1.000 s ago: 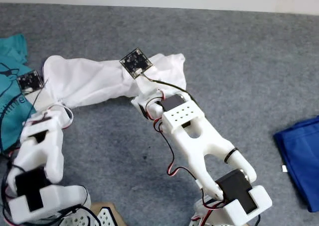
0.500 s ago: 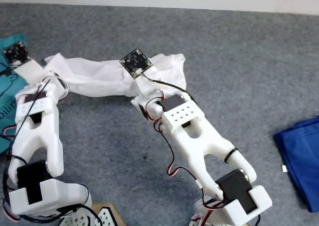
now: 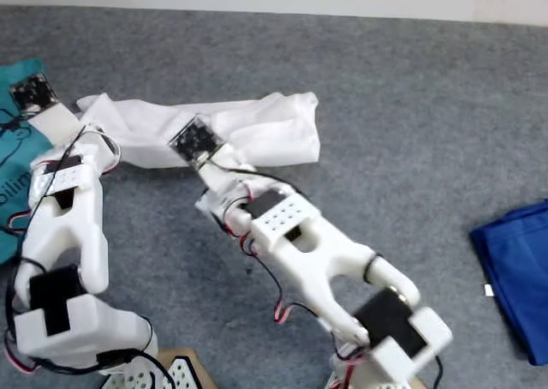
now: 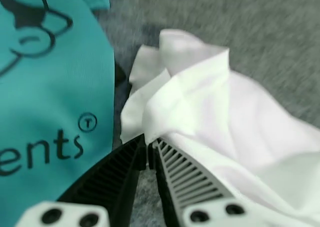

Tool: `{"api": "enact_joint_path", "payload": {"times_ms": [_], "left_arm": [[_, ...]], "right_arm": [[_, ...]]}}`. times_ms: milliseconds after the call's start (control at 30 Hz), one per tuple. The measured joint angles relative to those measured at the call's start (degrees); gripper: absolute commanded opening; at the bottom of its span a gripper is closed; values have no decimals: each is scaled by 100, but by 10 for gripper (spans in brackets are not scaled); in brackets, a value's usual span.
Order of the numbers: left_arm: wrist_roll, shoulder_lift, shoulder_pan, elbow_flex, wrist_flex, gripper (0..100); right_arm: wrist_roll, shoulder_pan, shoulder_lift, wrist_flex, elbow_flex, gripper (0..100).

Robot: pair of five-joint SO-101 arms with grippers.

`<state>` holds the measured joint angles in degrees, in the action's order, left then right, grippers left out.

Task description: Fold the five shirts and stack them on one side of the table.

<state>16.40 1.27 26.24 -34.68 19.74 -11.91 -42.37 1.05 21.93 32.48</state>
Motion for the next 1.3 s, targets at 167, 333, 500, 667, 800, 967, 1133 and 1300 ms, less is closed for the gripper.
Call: {"api": "enact_joint_path", "payload": {"times_ms": [167,333,500,667,800,967,1133,1300], "left_arm": [[0,352,0,0,0,7],[0,527,0,0,0,7],[0,527,0,0,0,7],[0,527,0,0,0,7],[0,527,0,0,0,7],[0,527,0,0,0,10],[0,527,0,53,0,10],[0,527,-18,193,0,11]], "right_arm": [[352,-26,1327,-97,-1116,156],[396,-26,2523,-114,-2286,156],[396,-26,3385,-105,-3358,156],[396,53,4132,-105,-4466,156],[396,158,4765,-105,-5354,128],[413,316,5020,0,-6040,84],[448,457,5020,642,-6637,80],[888,703,5020,1310,-7420,80]]}}
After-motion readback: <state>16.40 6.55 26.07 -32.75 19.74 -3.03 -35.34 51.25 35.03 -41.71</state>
